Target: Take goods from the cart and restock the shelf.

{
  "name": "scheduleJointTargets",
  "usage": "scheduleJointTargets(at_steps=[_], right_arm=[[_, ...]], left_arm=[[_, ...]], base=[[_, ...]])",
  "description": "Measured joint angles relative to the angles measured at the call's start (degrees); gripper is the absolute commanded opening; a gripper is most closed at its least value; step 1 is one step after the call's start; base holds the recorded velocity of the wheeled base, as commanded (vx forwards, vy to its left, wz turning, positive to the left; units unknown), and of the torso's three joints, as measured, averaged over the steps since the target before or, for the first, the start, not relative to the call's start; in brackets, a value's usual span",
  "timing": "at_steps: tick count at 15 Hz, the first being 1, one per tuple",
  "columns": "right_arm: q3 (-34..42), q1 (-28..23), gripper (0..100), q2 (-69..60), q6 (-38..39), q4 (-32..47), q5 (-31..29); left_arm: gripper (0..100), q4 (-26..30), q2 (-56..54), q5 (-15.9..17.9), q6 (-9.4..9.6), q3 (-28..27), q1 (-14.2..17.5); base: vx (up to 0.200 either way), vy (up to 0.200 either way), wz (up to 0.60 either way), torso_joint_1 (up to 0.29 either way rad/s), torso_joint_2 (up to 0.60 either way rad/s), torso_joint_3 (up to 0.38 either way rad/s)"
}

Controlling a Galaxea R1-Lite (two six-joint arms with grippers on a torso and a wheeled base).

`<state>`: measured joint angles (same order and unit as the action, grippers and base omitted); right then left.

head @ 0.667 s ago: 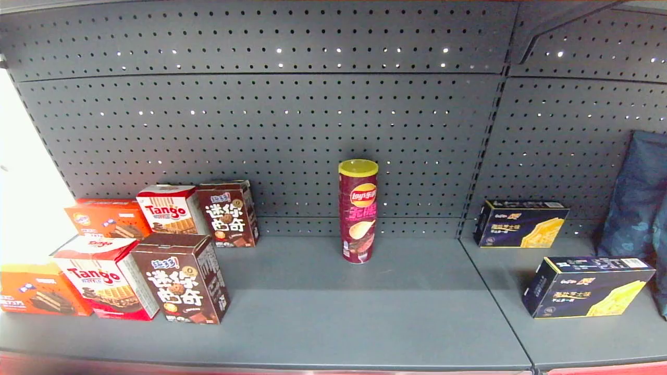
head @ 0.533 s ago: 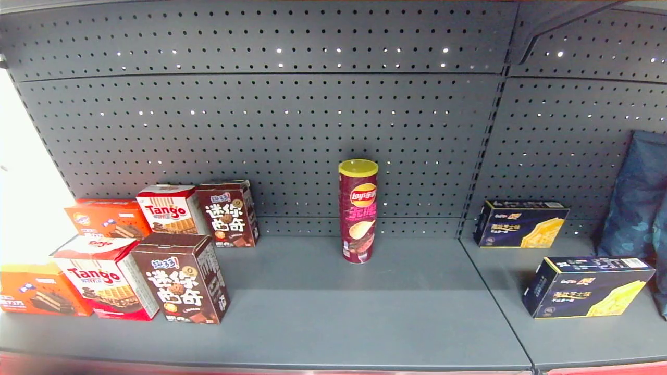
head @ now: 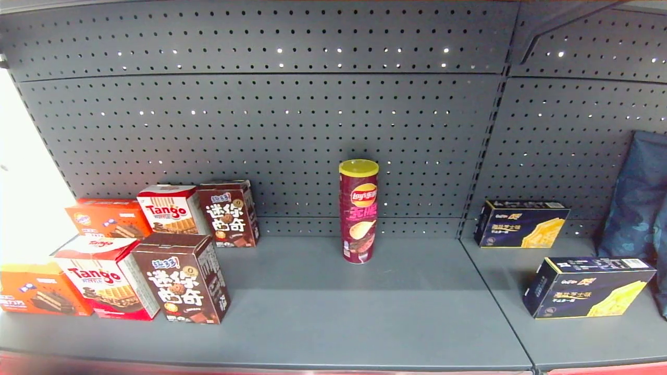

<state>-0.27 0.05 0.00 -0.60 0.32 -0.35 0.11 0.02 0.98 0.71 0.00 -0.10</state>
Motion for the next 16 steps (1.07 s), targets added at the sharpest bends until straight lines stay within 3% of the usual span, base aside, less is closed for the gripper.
scheduleJointTargets(at_steps=[16], right_arm=[[0.0, 0.0, 100, 0.0, 0.2, -0.1, -0.1]], left_arm=[[100, 0.0, 0.0, 0.0, 0.02, 0.0, 0.0]], base=[[0.000, 0.000, 0.60, 0.003, 0.00, 0.002]])
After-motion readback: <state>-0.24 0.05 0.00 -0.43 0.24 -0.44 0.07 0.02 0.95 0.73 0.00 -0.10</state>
